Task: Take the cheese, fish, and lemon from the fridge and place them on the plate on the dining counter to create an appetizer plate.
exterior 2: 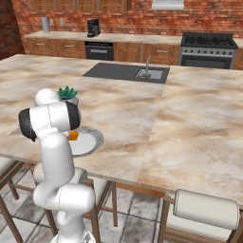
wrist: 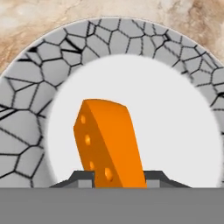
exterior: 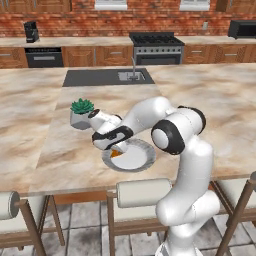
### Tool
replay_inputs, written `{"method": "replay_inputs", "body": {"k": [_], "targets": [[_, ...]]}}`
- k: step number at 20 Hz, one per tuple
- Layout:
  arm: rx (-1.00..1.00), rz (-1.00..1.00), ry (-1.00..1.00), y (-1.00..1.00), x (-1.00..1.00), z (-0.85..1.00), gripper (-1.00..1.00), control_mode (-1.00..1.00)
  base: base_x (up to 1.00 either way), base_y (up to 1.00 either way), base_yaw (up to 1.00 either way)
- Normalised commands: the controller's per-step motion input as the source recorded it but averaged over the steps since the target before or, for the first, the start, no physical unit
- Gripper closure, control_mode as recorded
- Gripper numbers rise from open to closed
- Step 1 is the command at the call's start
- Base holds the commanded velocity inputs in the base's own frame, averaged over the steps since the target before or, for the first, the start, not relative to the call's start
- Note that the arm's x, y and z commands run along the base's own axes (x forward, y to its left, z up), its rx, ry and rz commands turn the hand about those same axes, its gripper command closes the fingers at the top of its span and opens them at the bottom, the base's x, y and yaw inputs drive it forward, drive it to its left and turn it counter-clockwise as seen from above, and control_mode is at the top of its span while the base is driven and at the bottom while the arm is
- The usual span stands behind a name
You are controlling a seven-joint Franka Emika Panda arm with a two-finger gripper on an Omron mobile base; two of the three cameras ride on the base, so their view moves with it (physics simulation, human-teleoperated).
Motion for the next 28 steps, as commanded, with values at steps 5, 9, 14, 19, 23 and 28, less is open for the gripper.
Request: {"method": "replay_inputs", "body": {"k": [5, 9, 14, 19, 23, 28], "targets": [[-0.01, -0.05, 0.00, 0.00, 0.00, 0.01, -1.00, -1.00, 0.00, 0.00, 0.00], [0.00, -0.02, -0.04, 0.00, -0.39, 0.49, -1.00, -1.00, 0.00, 0.00, 0.00], [0.08, 0.00, -0.18, 0.00, -0.78, 0.98, -1.00, -1.00, 0.00, 0.00, 0.00], [0.17, 0.00, -0.16, 0.00, -0.98, 1.00, -1.00, -1.00, 0.00, 0.00, 0.00], [0.26, 0.02, -0.03, -0.20, -0.97, 1.00, -1.00, -1.00, 0.00, 0.00, 0.00], [0.34, 0.14, 0.09, -0.35, -0.80, 1.00, -1.00, -1.00, 0.00, 0.00, 0.00]]}}
